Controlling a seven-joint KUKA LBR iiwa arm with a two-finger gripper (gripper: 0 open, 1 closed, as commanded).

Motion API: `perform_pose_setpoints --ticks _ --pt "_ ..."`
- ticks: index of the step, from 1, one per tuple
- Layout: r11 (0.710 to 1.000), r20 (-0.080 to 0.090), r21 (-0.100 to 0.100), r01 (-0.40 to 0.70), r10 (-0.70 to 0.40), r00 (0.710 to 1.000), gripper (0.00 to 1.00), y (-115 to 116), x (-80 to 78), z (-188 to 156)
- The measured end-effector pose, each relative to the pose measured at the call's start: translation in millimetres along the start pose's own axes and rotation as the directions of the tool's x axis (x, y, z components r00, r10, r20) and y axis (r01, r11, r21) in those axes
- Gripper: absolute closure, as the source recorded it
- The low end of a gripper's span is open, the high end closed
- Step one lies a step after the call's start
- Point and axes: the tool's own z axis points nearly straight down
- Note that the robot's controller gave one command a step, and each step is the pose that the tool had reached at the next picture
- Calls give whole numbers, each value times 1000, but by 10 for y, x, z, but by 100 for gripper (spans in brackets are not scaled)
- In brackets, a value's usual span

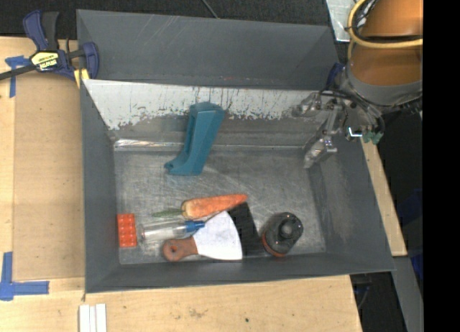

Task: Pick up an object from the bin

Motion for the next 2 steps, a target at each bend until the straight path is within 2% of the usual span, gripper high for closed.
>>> perform_pose_setpoints --ticks 1,2 --pt "1000 8 1 2 -2 1000 0 2 -15 -48" --pt "999 14 2 49 -49 999 0 -4 417 262"
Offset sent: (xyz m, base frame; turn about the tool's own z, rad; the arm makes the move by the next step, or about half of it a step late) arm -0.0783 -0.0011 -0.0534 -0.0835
